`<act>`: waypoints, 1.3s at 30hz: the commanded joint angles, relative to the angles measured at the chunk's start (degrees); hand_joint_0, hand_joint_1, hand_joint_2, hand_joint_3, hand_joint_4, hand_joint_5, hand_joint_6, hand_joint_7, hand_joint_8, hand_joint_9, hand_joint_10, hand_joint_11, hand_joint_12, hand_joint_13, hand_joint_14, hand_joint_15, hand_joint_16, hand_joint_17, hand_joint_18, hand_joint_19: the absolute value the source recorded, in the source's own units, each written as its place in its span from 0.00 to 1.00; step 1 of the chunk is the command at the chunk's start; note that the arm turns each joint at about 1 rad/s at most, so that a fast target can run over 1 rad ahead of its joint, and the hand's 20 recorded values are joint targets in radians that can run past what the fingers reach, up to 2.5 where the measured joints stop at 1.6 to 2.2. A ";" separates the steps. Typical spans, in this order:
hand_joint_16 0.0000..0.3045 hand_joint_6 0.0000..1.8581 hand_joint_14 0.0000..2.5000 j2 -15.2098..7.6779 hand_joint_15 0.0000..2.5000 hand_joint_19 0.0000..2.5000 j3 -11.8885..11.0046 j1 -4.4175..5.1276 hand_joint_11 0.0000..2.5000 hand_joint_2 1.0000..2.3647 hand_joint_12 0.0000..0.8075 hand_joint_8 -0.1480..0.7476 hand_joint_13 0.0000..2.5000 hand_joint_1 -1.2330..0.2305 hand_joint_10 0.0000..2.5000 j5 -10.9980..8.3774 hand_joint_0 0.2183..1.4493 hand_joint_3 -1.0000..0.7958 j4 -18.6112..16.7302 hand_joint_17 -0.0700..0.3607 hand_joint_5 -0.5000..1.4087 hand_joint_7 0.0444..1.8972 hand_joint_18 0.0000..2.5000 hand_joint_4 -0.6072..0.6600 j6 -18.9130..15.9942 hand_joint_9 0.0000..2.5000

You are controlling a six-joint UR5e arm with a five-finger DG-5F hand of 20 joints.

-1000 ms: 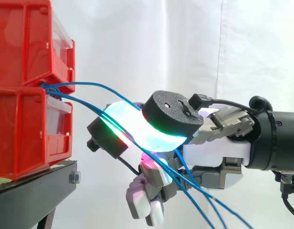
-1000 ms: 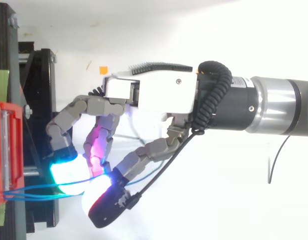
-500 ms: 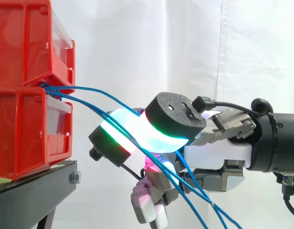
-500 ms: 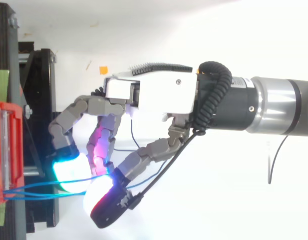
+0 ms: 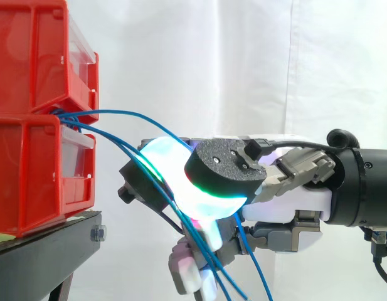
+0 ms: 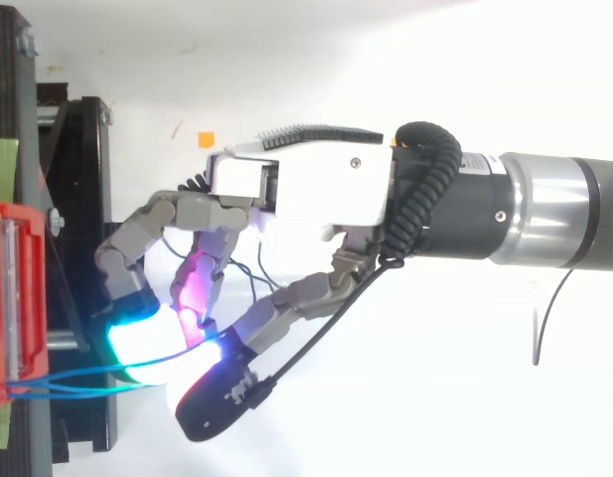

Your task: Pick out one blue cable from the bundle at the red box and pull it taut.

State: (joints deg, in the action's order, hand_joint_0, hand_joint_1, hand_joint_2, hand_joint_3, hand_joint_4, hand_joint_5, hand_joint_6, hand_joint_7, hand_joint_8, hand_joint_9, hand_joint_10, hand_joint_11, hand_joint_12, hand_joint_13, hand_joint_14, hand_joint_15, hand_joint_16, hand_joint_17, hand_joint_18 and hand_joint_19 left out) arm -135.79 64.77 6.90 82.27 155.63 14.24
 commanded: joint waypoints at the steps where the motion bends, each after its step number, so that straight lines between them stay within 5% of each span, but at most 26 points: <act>1: 0.18 0.52 0.01 0.00 0.25 0.29 0.01 0.05 0.27 0.00 0.50 0.46 0.39 0.19 0.01 0.00 0.51 0.28 0.03 0.44 0.18 0.56 0.34 0.38 0.00 0.46; 9: 0.18 0.51 0.01 0.00 0.23 0.27 0.01 -0.04 0.27 0.00 0.50 0.45 0.38 0.19 0.01 0.00 0.45 0.28 0.03 0.45 0.17 0.41 0.34 0.51 0.00 0.42; 18: 0.19 0.48 0.01 0.00 0.24 0.30 0.01 -0.04 0.27 0.00 0.53 0.49 0.39 0.26 0.01 0.00 0.28 0.28 0.03 0.46 0.18 0.44 0.34 0.53 0.00 0.47; 27: 0.19 0.47 0.01 0.00 0.24 0.30 -0.61 -0.04 0.26 0.00 0.53 0.49 0.41 0.39 0.01 0.08 0.27 0.28 0.11 0.47 0.19 0.45 0.35 0.54 -0.44 0.51; 39: 0.20 0.46 0.01 0.00 0.24 0.30 -0.61 0.05 0.26 0.00 0.55 0.51 0.42 0.44 0.01 0.17 0.24 0.28 0.11 0.48 0.20 0.44 0.36 0.56 -0.53 0.51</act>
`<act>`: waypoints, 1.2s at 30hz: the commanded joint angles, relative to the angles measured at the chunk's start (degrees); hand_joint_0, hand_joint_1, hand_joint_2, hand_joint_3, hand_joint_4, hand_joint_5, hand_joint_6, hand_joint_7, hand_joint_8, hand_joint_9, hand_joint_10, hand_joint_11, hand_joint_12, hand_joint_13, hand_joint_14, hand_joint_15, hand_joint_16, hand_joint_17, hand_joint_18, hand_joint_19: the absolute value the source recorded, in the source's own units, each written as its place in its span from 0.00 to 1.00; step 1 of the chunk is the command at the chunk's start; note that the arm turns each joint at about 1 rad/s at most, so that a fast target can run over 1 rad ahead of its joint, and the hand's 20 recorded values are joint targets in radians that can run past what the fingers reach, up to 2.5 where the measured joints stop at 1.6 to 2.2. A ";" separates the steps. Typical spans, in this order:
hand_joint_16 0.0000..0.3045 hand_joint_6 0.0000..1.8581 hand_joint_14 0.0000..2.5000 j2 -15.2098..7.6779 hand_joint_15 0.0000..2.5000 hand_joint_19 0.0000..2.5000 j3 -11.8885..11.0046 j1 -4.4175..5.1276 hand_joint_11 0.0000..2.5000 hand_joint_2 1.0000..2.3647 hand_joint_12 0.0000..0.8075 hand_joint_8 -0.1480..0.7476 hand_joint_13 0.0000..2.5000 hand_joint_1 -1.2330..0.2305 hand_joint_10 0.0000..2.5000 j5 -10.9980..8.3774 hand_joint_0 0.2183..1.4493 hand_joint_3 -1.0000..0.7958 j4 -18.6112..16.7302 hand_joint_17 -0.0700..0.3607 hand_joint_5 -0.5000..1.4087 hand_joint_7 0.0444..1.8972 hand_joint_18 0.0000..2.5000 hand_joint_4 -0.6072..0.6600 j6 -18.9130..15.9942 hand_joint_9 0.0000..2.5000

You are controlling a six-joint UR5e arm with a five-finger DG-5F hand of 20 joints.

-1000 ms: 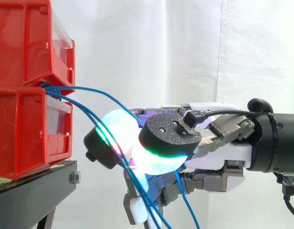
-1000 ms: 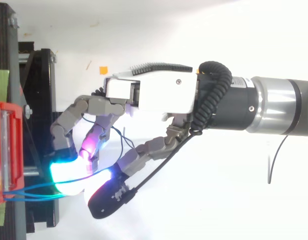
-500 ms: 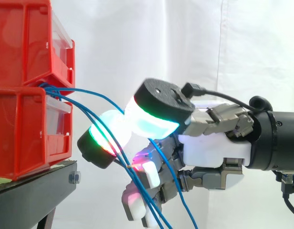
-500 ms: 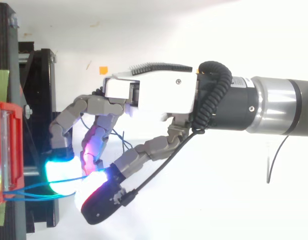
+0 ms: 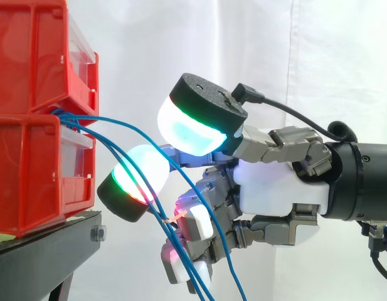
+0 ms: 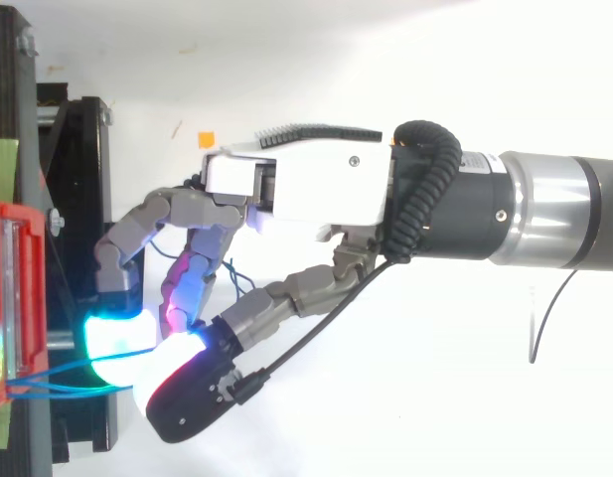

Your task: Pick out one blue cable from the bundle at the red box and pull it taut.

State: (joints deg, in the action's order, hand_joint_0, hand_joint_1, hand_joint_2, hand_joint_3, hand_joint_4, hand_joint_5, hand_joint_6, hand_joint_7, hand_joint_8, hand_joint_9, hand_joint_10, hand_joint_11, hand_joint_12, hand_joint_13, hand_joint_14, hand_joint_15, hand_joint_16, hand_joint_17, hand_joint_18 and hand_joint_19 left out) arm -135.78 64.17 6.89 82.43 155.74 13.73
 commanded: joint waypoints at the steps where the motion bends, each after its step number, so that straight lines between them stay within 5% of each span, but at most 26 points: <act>1: 0.20 0.46 0.01 -0.01 0.24 0.30 -0.01 -0.03 0.25 0.00 0.55 0.50 0.41 0.44 0.01 -0.08 0.25 0.28 0.00 0.48 0.20 0.45 0.36 0.55 -0.02 0.51; 10: 0.19 0.46 0.01 -0.01 0.24 0.31 -0.01 0.06 0.26 0.00 0.53 0.50 0.41 0.53 0.01 -0.08 0.33 0.28 -0.09 0.47 0.20 0.47 0.34 0.53 0.07 0.51; 36: 0.21 0.49 0.01 -0.01 0.24 0.30 -0.19 0.06 0.27 0.01 0.56 0.54 0.40 0.31 0.01 -0.17 0.34 0.48 0.00 0.50 0.20 0.51 0.35 0.54 0.07 0.49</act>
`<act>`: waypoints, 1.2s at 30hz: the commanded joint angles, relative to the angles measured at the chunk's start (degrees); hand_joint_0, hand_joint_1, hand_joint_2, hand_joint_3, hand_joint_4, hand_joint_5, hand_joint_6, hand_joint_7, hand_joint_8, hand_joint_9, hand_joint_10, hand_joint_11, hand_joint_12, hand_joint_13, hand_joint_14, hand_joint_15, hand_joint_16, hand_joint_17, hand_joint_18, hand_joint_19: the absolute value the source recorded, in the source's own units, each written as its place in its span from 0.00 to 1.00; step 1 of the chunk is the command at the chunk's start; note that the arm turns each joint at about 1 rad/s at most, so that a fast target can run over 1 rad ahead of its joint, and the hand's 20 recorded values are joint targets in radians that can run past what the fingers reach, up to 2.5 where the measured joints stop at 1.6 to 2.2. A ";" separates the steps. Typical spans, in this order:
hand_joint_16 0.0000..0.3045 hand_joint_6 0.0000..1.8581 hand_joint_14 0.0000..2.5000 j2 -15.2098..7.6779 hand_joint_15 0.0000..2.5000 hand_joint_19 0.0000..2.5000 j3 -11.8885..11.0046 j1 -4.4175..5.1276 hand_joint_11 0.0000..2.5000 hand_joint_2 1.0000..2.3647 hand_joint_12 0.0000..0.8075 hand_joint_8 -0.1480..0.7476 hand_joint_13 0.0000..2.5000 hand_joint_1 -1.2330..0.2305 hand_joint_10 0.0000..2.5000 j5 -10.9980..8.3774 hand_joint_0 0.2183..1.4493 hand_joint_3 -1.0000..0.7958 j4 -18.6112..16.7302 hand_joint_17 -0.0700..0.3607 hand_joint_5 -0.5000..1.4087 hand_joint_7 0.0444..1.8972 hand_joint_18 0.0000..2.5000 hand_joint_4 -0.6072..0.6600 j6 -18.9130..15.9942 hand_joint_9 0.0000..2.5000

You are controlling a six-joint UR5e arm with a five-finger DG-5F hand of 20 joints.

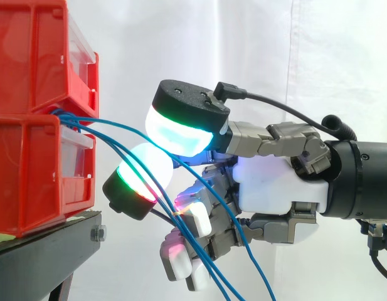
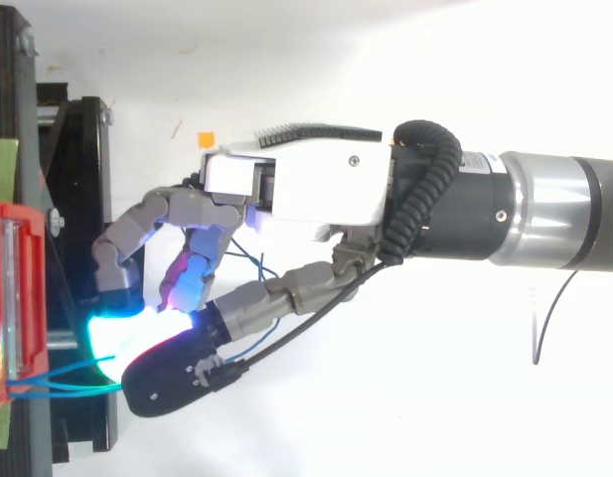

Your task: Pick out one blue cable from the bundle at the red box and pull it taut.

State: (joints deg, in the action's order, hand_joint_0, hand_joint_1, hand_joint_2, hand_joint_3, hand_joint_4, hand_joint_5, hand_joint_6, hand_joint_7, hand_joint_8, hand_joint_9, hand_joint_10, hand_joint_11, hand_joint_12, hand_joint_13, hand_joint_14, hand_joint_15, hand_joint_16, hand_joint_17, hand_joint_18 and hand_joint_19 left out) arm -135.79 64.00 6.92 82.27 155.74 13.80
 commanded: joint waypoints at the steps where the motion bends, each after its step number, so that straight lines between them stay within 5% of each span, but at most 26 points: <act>1: 0.21 0.49 0.01 0.00 0.24 0.30 -0.02 0.02 0.27 0.01 0.56 0.53 0.40 0.31 0.01 0.00 0.34 0.49 0.00 0.50 0.19 0.52 0.35 0.53 0.00 0.49; 10: 0.20 0.50 0.01 0.18 0.24 0.30 -0.02 0.11 0.27 0.02 0.53 0.51 0.40 0.29 0.01 0.26 0.38 0.51 5.45 0.48 0.19 0.54 0.34 0.42 -0.09 0.48; 27: 0.20 0.51 0.01 3.95 0.24 0.30 0.24 0.46 0.27 0.02 0.53 0.51 0.39 0.29 0.01 0.00 0.38 0.51 16.96 0.47 0.19 0.53 0.33 0.41 -1.41 0.48; 36: 0.19 0.51 0.01 6.24 0.24 0.29 1.39 0.99 0.26 0.02 0.54 0.52 0.40 0.30 0.01 -2.46 0.38 0.50 21.97 0.47 0.19 0.53 0.33 0.42 -2.20 0.48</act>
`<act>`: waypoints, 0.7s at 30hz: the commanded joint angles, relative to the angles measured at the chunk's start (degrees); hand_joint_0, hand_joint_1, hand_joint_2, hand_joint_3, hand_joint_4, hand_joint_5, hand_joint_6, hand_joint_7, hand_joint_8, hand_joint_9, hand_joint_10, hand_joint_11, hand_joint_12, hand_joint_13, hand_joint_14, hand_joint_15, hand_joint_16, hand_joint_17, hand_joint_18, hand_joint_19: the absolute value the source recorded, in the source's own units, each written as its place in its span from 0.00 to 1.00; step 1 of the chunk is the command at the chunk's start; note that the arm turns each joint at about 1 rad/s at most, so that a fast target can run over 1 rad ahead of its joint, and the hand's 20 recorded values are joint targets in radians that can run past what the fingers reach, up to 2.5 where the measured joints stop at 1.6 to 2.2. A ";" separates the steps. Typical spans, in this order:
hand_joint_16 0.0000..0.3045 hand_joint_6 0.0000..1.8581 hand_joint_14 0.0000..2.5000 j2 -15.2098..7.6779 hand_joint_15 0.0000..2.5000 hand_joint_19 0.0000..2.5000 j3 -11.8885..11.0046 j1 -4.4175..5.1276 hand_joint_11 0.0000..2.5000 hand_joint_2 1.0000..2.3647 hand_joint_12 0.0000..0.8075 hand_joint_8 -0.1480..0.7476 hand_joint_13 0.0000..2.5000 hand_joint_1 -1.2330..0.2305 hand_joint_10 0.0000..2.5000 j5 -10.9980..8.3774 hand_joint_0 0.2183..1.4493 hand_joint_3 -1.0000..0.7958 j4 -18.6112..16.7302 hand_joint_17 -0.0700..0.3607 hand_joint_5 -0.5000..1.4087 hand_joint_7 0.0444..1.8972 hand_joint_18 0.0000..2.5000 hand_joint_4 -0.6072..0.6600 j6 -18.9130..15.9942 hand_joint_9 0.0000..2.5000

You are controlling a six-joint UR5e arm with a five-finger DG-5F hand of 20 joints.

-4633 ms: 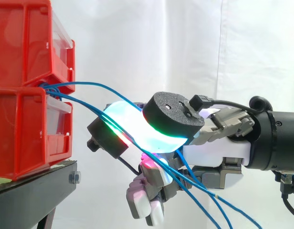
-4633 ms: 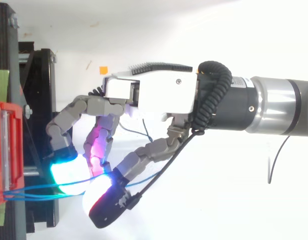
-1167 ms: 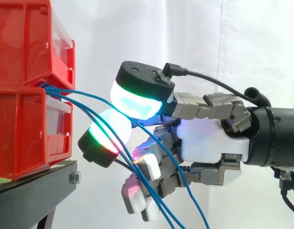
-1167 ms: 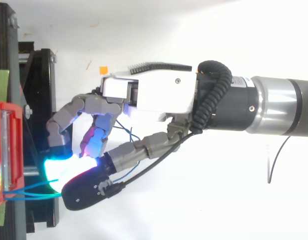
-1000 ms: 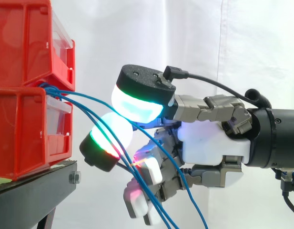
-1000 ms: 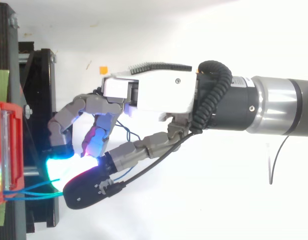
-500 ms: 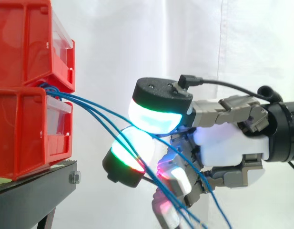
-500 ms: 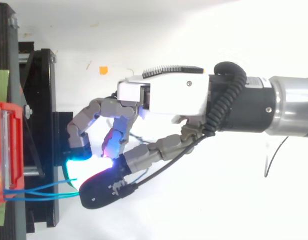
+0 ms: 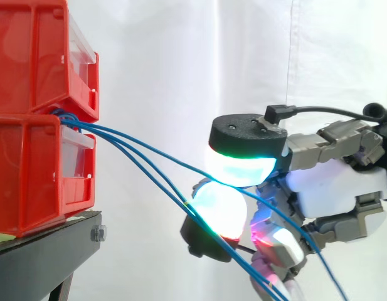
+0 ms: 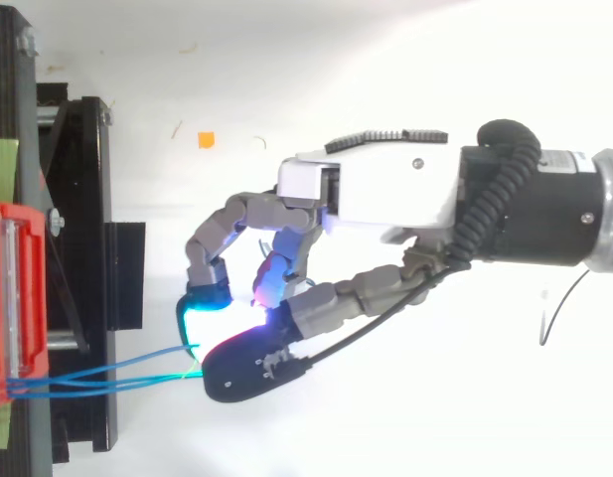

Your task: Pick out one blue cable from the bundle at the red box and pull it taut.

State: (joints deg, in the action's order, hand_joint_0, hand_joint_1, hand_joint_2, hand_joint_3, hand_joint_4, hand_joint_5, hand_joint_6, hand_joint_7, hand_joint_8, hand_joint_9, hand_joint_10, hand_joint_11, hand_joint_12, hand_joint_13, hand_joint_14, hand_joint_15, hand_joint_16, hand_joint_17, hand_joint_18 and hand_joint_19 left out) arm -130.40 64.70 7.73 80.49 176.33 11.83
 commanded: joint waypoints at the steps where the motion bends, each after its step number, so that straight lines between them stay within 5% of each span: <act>1: 0.19 0.51 0.01 1.72 0.24 0.29 1.57 0.26 0.26 0.02 0.54 0.52 0.40 0.30 0.01 -0.95 0.38 0.50 1.38 0.47 0.19 0.53 0.33 0.42 -0.40 0.48; 10: 0.18 0.51 0.01 10.34 0.25 0.28 13.96 2.11 0.28 0.02 0.54 0.52 0.41 0.31 0.01 -9.04 0.38 0.49 -3.36 0.45 0.19 0.52 0.33 0.43 -1.11 0.50; 21: 0.17 0.51 0.01 11.48 0.42 0.30 15.63 3.08 0.43 0.02 0.51 0.53 0.50 0.31 0.01 -9.30 0.39 0.49 -1.87 0.44 0.19 0.51 0.35 0.42 -5.68 0.57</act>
State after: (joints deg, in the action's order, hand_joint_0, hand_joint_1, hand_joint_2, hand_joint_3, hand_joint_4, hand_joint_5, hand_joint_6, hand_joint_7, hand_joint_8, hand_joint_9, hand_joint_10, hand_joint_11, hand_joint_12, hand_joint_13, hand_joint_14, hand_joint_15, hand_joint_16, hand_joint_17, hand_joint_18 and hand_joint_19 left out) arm -118.95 80.24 10.55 71.22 174.16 7.59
